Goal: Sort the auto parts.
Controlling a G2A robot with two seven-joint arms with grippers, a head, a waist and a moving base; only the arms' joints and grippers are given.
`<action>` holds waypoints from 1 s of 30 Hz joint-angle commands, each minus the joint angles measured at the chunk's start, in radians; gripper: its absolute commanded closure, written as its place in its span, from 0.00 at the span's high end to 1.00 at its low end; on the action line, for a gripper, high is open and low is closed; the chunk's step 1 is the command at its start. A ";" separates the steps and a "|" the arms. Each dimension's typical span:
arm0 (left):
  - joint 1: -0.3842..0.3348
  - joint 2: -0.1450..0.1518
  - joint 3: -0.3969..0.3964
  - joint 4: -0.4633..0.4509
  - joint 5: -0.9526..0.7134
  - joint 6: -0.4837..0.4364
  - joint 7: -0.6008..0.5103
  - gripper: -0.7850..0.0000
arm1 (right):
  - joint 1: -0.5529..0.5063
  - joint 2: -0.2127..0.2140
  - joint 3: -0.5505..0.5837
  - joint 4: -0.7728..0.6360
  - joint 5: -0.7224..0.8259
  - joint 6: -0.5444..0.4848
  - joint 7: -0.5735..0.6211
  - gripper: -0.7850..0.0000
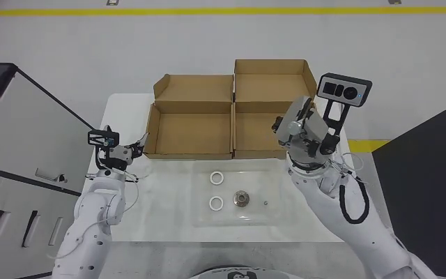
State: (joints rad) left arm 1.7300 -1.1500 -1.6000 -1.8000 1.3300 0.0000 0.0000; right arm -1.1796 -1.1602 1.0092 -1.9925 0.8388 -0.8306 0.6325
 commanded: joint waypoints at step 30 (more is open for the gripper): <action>0.000 0.000 0.000 0.000 0.000 0.000 0.000 1.00 | -0.279 0.081 0.695 0.033 -0.401 0.260 0.159 0.00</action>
State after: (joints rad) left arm 1.7300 -1.1500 -1.6000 -1.8000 1.3300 0.0000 0.0000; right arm -1.4571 -1.0821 1.6765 -1.9652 0.4667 -0.5808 0.7812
